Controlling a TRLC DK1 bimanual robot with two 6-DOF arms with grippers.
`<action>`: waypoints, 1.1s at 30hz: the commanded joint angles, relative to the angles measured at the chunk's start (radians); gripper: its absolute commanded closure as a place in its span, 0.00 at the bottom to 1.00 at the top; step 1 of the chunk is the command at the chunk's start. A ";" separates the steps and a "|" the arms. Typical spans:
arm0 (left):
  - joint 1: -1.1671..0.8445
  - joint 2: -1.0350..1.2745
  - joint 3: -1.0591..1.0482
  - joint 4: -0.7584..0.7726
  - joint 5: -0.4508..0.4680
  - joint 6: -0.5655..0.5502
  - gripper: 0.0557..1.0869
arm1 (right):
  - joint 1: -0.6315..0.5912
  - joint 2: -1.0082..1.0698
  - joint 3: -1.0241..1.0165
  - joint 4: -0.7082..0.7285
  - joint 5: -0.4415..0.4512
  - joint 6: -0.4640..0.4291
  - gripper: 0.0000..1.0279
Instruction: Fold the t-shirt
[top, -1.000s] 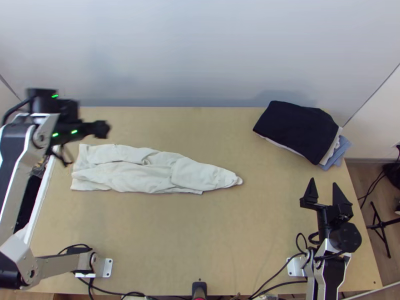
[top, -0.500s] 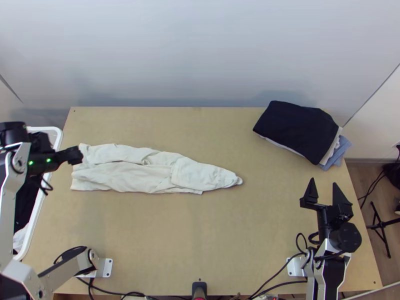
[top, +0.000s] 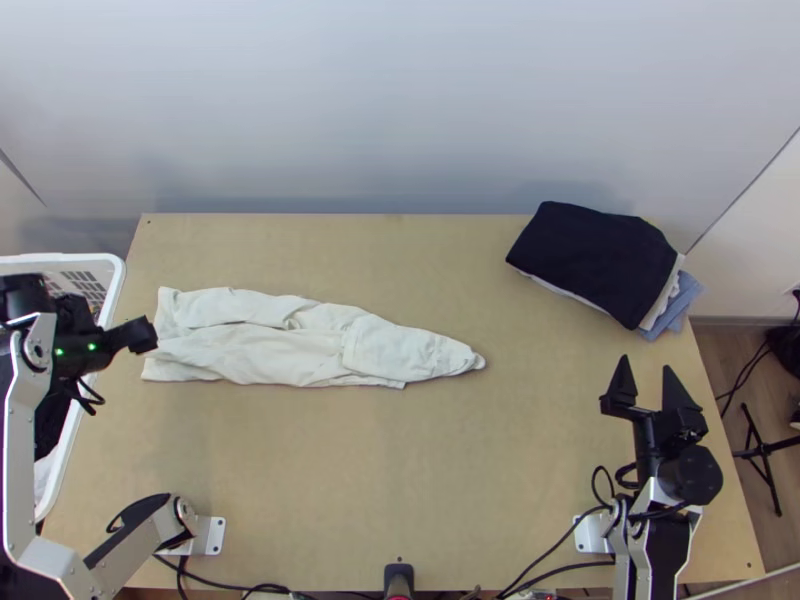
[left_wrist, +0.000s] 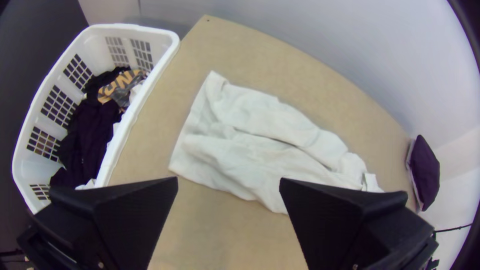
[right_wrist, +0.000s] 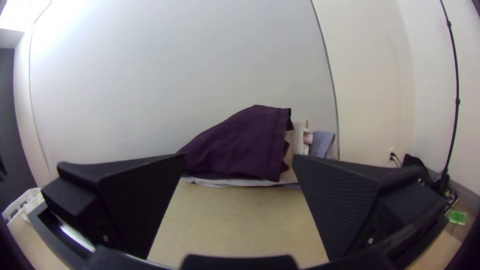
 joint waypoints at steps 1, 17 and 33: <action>0.034 -0.004 -0.138 0.049 -0.030 0.063 0.04 | 0.149 0.000 0.000 0.000 0.001 0.064 0.03; 0.229 0.133 -0.298 0.453 0.142 0.268 0.60 | 0.296 0.063 0.003 -0.024 0.098 0.070 0.03; 0.350 0.384 -0.143 0.354 0.309 0.308 0.33 | 0.315 0.155 0.054 -0.079 0.118 0.001 0.03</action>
